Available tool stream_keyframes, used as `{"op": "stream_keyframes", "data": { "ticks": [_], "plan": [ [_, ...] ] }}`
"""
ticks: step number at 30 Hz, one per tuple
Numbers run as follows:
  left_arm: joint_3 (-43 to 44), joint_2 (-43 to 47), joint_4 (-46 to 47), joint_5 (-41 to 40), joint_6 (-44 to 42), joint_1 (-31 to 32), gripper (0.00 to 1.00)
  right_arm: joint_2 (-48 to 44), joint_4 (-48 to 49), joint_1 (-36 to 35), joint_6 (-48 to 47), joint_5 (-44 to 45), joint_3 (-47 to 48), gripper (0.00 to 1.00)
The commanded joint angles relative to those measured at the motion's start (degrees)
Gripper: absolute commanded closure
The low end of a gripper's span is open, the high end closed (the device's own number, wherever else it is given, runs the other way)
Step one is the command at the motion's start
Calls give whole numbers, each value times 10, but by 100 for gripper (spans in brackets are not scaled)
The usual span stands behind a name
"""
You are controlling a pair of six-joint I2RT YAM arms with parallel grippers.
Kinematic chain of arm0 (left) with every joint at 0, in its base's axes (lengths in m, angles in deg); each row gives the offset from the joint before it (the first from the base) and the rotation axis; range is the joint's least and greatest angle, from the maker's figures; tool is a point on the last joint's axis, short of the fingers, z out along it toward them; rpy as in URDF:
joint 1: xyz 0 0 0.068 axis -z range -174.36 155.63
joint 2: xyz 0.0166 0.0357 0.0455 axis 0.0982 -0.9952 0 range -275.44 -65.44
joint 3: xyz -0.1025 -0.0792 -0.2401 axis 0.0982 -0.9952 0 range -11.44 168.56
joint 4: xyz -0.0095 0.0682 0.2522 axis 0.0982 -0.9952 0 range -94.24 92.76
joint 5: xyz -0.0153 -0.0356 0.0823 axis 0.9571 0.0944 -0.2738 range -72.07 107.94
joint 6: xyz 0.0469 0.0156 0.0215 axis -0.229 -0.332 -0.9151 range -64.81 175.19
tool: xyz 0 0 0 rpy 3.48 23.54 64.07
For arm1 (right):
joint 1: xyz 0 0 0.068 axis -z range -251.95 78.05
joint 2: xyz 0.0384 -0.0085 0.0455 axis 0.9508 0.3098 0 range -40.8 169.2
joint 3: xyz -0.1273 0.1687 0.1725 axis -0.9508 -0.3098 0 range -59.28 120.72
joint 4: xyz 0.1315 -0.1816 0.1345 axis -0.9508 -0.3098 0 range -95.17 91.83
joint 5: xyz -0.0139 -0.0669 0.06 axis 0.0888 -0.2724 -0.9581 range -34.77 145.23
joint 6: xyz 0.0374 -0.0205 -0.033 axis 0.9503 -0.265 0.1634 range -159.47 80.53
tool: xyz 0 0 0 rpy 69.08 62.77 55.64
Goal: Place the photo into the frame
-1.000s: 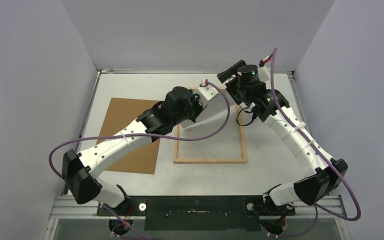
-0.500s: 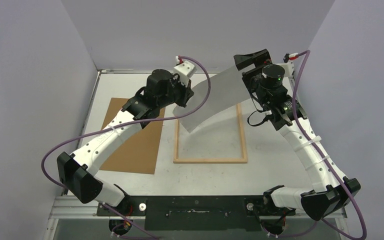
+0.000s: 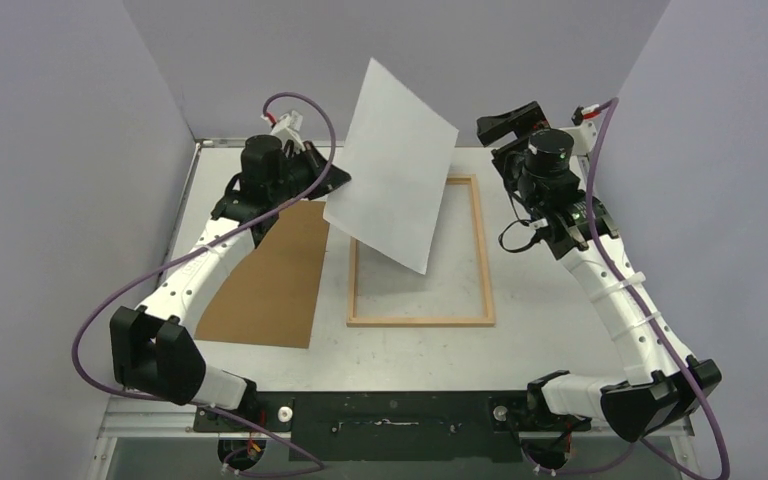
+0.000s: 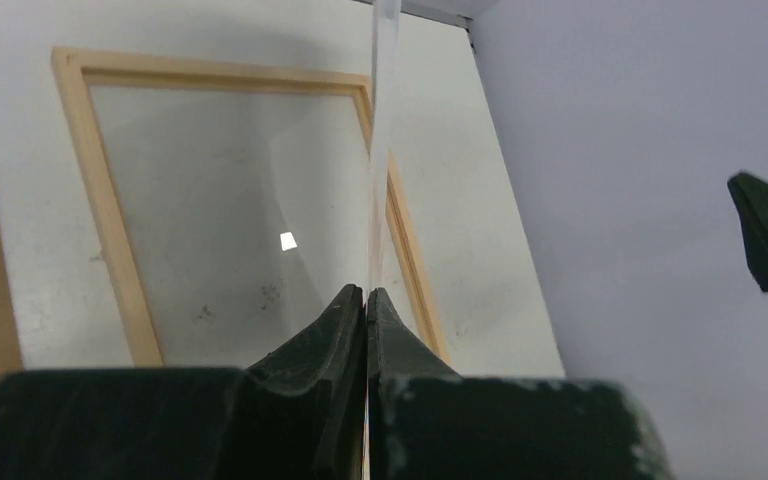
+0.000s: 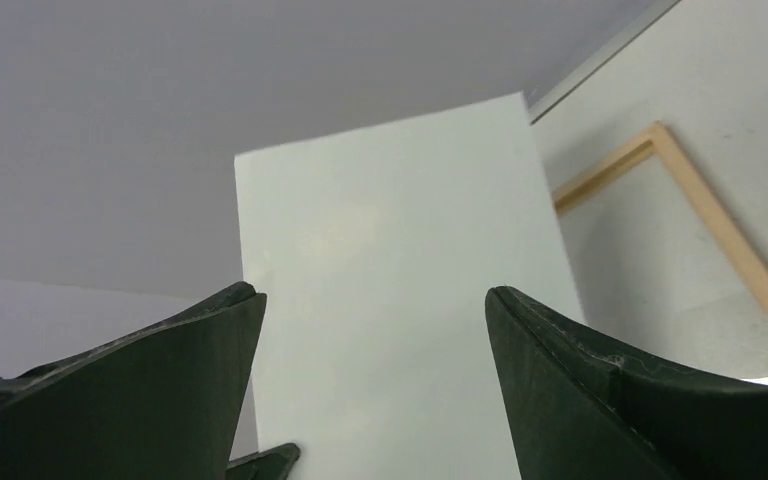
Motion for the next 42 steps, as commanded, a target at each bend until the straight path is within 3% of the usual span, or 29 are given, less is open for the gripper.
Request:
{"op": "stream_keyframes", "data": {
  "ticks": [1,3,8,16,25,35,42],
  "plan": [
    [-48,4,63,55,141,-37,100,9,-68,21,-68,26,19,17],
    [-87,-8,73,89,181,-47,100,29,-107,39,-101,19,22,16],
    [-200,-37,200,160,279,-85,100,89,-155,114,-157,-39,-17,18],
    [-212,-56,154,169,241,-101,100,139,-91,190,-164,-127,-161,31],
    [-277,-58,266,132,294,-103,100,215,-110,194,-155,-140,-201,56],
    [-338,-58,379,85,382,-94,100,257,-123,184,-157,-161,-217,60],
    [-346,-41,309,44,378,-76,100,267,-117,166,-146,-203,-230,60]
  ]
}}
